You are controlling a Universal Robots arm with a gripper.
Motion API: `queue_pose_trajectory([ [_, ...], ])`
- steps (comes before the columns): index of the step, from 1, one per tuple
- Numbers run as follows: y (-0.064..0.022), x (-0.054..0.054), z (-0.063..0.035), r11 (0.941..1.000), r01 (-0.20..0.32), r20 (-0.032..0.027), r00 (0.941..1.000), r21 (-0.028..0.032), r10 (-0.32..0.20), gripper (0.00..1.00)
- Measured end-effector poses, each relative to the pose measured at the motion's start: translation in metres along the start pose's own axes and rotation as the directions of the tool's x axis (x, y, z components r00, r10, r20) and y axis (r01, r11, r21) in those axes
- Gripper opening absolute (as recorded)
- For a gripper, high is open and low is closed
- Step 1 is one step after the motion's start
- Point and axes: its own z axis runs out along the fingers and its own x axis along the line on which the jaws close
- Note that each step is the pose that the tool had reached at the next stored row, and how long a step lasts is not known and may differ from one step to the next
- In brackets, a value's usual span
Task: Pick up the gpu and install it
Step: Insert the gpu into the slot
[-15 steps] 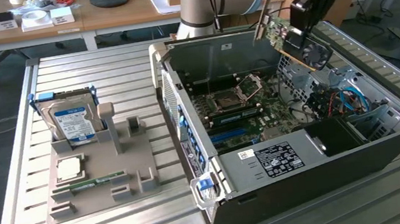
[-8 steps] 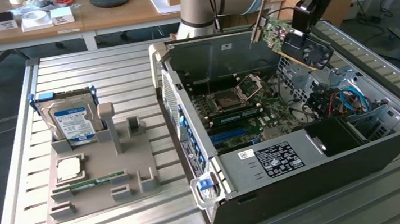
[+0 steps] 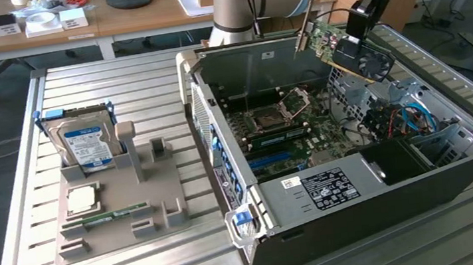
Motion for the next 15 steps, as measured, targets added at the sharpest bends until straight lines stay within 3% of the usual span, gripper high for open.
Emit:
queue_pose_trajectory([
  [11,0.0000,0.0000,0.0000,1.0000,0.001,0.0000,1.0000,0.0000,-0.001,0.27],
  [15,0.0000,0.0000,0.0003,0.9980,0.063,-0.0043,0.9980,-0.0005,-0.063,0.27],
])
